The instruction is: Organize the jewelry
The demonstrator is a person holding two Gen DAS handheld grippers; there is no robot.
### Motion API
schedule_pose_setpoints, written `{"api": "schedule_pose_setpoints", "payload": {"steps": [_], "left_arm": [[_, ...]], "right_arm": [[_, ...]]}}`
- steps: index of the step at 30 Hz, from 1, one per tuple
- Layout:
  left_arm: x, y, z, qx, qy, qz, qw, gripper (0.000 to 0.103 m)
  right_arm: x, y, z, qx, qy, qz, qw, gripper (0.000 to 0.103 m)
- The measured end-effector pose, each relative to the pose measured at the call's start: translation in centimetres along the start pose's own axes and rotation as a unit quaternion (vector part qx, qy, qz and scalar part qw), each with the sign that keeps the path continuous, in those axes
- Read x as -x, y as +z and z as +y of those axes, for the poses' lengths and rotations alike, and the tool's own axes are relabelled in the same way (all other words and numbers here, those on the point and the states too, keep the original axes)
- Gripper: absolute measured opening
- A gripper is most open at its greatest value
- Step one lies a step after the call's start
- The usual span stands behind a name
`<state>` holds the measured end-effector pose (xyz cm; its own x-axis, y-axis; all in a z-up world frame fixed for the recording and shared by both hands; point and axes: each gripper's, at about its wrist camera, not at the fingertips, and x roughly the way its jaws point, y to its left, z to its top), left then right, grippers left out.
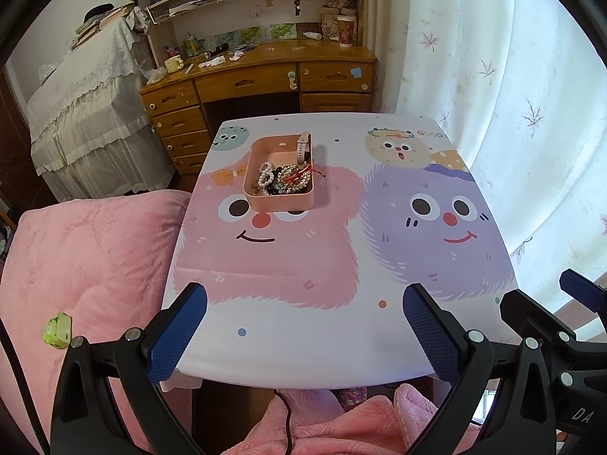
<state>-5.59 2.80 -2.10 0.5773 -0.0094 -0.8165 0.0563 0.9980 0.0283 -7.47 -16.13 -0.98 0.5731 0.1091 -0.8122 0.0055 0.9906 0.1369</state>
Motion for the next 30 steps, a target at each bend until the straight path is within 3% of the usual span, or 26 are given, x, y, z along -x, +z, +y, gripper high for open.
{"api": "schedule_pose_setpoints", "payload": {"steps": [30], "left_arm": [[0.1,0.6,-1.9,-0.015,0.001,0.001,0.9999,0.102]], "right_arm": [[0.3,0.2,-1.8,-0.008,-0.001,0.0,1.0,0.103]]}}
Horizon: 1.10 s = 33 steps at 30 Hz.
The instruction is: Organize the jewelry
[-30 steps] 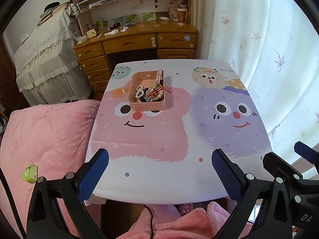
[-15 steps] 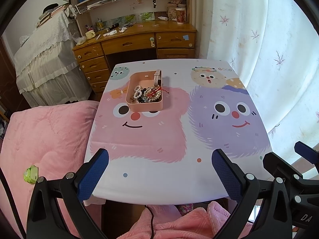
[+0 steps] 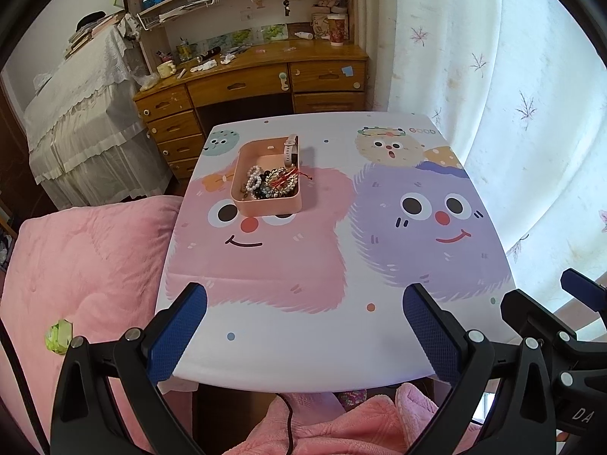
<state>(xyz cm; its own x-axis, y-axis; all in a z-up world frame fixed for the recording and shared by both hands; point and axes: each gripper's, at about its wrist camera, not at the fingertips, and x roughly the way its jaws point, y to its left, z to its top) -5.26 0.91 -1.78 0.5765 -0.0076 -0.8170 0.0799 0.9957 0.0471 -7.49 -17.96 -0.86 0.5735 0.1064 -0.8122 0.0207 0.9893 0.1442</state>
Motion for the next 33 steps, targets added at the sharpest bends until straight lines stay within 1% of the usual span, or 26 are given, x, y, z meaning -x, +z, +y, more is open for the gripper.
{"api": "schedule_pose_setpoints", "payload": {"steps": [33], "left_arm": [[-0.1,0.5,-0.7,-0.008,0.003,-0.004,1.0,0.102]], "right_arm": [[0.0,0.3,-1.2,-0.005,0.0,0.001,1.0,0.103]]}}
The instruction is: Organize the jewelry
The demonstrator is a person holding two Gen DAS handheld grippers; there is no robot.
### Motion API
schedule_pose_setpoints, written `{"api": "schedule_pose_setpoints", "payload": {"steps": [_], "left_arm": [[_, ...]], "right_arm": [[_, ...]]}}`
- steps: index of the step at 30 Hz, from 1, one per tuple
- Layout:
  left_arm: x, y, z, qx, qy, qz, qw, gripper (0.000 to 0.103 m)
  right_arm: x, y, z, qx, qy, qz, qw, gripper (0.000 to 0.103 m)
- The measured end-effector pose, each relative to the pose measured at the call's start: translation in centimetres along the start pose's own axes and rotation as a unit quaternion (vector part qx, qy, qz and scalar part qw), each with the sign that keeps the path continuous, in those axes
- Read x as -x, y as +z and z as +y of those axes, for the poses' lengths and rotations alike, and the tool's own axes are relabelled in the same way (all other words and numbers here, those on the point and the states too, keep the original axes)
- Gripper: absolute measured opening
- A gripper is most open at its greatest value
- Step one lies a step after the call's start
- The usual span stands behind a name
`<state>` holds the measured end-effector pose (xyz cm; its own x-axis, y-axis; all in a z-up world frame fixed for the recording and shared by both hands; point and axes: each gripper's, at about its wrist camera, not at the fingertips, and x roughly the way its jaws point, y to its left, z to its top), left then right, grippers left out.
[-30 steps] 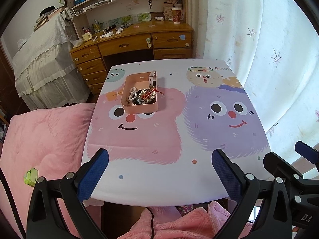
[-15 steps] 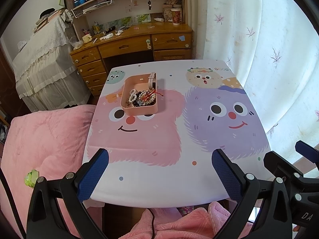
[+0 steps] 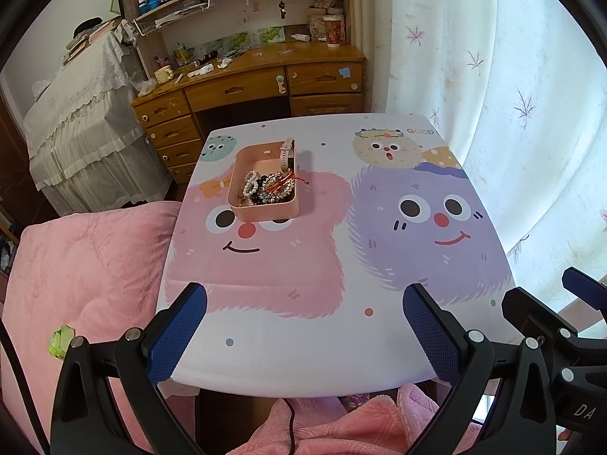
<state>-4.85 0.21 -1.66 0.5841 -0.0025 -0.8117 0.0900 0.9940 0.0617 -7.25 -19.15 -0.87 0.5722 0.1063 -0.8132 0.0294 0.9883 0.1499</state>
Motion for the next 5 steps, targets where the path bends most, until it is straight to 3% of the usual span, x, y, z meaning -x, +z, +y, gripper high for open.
{"api": "schedule_pose_setpoints", "payload": {"steps": [5], "left_arm": [[-0.01,0.02,-0.01,0.0,0.0,0.0,1.0,0.102]], "right_arm": [[-0.03,-0.01,0.06,0.0,0.001,0.0,1.0,0.103]]}}
